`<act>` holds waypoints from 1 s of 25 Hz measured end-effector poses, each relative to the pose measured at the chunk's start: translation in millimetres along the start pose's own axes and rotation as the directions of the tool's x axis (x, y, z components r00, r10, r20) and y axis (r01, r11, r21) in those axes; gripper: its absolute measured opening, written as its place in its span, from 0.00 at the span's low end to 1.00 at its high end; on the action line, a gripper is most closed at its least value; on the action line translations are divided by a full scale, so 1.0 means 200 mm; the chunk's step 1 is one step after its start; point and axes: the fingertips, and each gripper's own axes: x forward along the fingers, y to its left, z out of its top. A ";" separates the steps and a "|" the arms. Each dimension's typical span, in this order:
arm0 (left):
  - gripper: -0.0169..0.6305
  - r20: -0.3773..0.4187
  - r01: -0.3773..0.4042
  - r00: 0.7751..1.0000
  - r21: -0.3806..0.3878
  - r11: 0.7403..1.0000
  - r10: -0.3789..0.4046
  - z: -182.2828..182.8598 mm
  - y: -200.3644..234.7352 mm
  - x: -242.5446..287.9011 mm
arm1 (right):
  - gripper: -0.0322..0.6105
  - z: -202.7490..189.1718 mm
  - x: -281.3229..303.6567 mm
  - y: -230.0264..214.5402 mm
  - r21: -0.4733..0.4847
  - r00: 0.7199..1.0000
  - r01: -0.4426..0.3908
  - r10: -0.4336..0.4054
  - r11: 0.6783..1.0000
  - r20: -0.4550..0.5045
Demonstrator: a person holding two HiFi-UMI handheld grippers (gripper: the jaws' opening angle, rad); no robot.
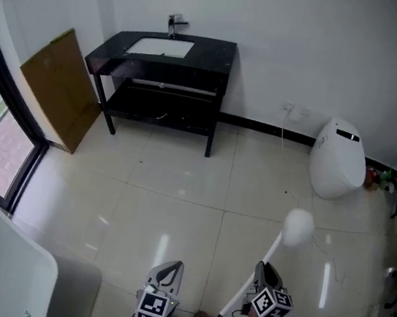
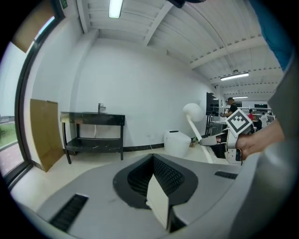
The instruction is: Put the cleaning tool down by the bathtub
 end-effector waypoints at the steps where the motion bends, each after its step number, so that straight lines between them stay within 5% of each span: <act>1: 0.02 0.008 -0.014 1.000 0.000 1.000 0.014 0.08 -0.03 -0.07 | 0.19 0.09 -0.07 0.04 0.015 1.000 -0.017 0.017 1.000 0.016; 7: 0.02 0.045 -0.169 0.984 -0.015 0.985 0.170 0.44 -0.10 -0.51 | 0.19 0.46 -0.39 0.28 0.048 0.985 -0.155 0.151 0.987 0.077; 11: 0.02 0.075 -0.276 0.956 -0.080 0.958 0.282 0.51 -0.12 -0.76 | 0.19 0.59 -0.49 0.38 0.030 0.971 -0.224 0.220 0.974 0.096; 15: 0.02 0.112 -0.298 0.945 -0.088 0.951 0.306 0.57 -0.13 -0.95 | 0.19 0.69 -0.62 0.55 0.021 0.946 -0.287 0.280 0.958 0.161; 25: 0.02 0.149 -0.413 0.891 -0.127 0.902 0.428 0.49 0.12 -1.54 | 0.19 0.48 -0.86 1.24 0.096 0.871 -0.484 0.468 0.870 0.151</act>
